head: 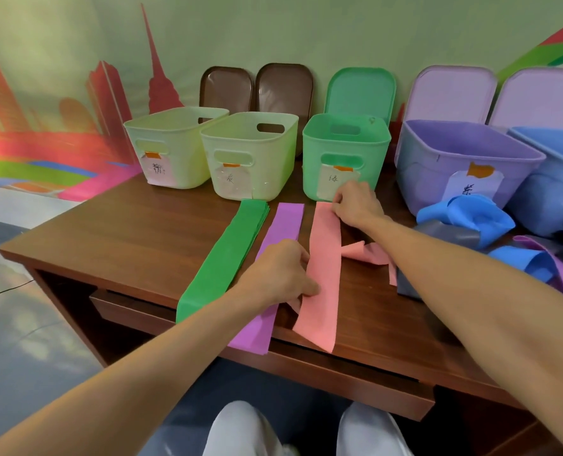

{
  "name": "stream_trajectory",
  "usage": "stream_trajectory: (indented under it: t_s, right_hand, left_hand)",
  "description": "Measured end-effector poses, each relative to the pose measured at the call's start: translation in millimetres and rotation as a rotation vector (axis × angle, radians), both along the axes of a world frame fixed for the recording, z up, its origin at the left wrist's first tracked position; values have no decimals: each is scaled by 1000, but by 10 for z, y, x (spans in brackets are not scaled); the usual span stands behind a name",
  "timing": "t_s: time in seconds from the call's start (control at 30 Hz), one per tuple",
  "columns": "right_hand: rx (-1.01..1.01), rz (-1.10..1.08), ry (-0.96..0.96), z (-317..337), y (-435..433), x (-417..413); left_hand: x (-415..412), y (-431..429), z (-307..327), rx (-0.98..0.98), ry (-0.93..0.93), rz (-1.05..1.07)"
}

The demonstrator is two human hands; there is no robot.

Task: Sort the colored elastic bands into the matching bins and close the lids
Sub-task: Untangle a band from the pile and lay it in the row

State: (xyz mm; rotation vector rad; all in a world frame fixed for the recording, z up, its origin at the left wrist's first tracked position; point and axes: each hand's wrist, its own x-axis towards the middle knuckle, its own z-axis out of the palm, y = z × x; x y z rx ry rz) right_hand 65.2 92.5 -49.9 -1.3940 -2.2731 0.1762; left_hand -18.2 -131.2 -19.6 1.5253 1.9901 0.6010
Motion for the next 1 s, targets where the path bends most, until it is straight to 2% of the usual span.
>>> stream_trajectory:
  t_s: [0.23,0.4,0.5,0.7,0.83,1.0]
  right_hand:
    - [-8,3,-5,5,6,16]
    - [-44,83,-80,232,-159,173]
    - [-47,158,-111,358,-362,345]
    - [-249,307,-342,476,-883,646]
    - [-218,303,-316,433,-1002,720]
    - [-149,96,-165,602,-963,900]
  left_hand:
    - [-36,22,0,-8,199,-23]
    - [-48,6,1,108,454,-138]
    - [-39,-27,25,157,452,-248]
    - [-82,-113,46,178,436,-351]
    - [-23,-126,8,123,477,-393]
    - [-5,-80,-6,95,509,-396]
